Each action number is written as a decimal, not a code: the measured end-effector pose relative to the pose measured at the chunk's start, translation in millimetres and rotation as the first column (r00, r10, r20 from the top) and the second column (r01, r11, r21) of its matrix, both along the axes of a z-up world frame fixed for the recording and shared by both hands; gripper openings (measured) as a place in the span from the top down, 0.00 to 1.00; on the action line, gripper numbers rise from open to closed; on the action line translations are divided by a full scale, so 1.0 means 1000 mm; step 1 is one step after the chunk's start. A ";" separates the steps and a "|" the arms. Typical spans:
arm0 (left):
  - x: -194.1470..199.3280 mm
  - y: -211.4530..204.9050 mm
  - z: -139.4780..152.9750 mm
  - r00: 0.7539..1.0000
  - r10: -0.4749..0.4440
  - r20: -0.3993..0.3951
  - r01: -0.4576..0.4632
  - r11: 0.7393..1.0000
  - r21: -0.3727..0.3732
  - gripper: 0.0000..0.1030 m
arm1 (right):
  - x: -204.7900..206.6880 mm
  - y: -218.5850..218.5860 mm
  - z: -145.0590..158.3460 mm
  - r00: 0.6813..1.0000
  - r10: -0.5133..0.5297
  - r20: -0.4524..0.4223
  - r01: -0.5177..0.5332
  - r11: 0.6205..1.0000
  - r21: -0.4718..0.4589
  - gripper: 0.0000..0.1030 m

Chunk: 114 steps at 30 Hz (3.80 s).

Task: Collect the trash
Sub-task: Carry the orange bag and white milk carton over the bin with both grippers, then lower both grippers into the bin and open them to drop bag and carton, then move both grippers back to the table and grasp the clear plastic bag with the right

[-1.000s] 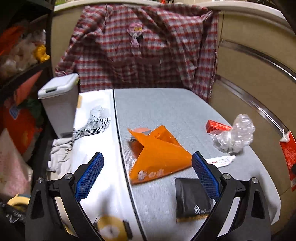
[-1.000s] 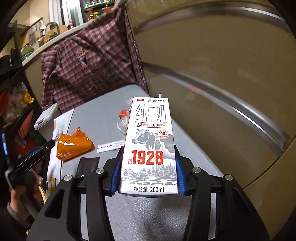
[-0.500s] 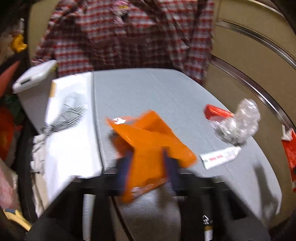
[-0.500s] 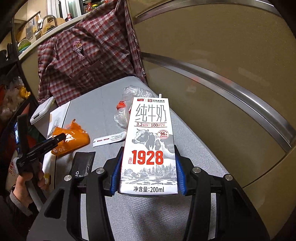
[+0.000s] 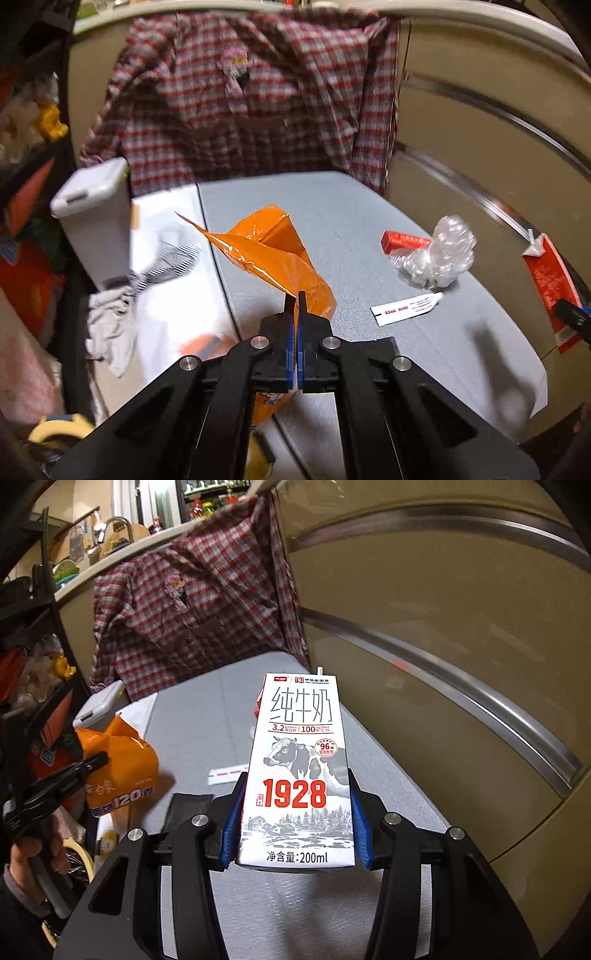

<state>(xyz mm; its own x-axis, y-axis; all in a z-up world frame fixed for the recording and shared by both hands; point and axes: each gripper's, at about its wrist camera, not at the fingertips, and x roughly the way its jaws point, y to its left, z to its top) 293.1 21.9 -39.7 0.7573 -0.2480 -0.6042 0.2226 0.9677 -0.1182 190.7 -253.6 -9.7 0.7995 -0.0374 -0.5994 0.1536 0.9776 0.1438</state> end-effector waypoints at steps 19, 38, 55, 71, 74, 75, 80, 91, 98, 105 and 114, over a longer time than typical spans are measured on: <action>-0.141 0.058 0.063 0.974 0.207 0.089 -0.210 0.977 0.026 1.00 | -0.042 0.116 0.011 0.958 0.267 0.107 -0.267 0.964 -0.016 0.53; -0.216 0.138 0.071 0.888 0.441 0.129 -0.448 0.893 0.039 1.00 | -0.068 0.246 0.003 0.848 0.520 0.100 -0.523 0.852 0.008 0.53; -0.217 0.169 0.044 0.863 0.499 0.079 -0.502 0.865 0.010 1.00 | -0.078 0.292 -0.010 0.802 0.592 0.083 -0.591 0.806 -0.036 0.53; -0.186 0.192 0.013 0.849 0.527 -0.042 -0.528 0.849 -0.008 0.99 | -0.066 0.302 -0.025 0.801 0.598 0.039 -0.596 0.802 -0.042 0.53; -0.186 0.192 0.012 0.847 0.531 -0.041 -0.531 0.847 -0.002 0.99 | -0.065 0.304 -0.027 0.799 0.600 0.037 -0.598 0.800 -0.041 0.53; -0.186 0.192 0.012 0.843 0.536 -0.039 -0.536 0.844 0.006 0.94 | -0.065 0.305 -0.027 0.798 0.601 0.037 -0.600 0.799 -0.041 0.53; -0.194 0.193 0.019 0.805 0.593 0.018 -0.593 0.805 0.026 0.30 | -0.064 0.307 -0.029 0.797 0.603 0.036 -0.602 0.797 -0.041 0.53; -0.201 0.197 0.026 0.769 0.637 0.053 -0.639 0.767 0.053 0.20 | -0.065 0.315 -0.038 0.778 0.627 0.034 -0.627 0.779 -0.033 0.53; -0.211 0.201 0.033 0.741 0.664 0.096 -0.670 0.740 0.056 0.19 | -0.072 0.331 -0.048 0.741 0.671 0.034 -0.670 0.742 -0.042 0.52; -0.216 0.213 0.037 0.713 0.693 0.104 -0.699 0.714 0.032 0.18 | -0.071 0.348 -0.064 0.704 0.710 -0.005 -0.710 0.704 -0.004 0.51; -0.216 0.217 0.037 0.703 0.704 0.100 -0.709 0.704 0.029 0.18 | -0.074 0.355 -0.068 0.684 0.729 -0.017 -0.730 0.684 0.004 0.29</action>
<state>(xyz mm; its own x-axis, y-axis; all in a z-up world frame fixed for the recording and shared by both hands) 77.4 238.5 -2.7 0.7385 0.4138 -0.5324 -0.5242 0.8490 -0.0671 116.6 101.1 -77.9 0.5652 0.5520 -0.6130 -0.6061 0.7820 0.1453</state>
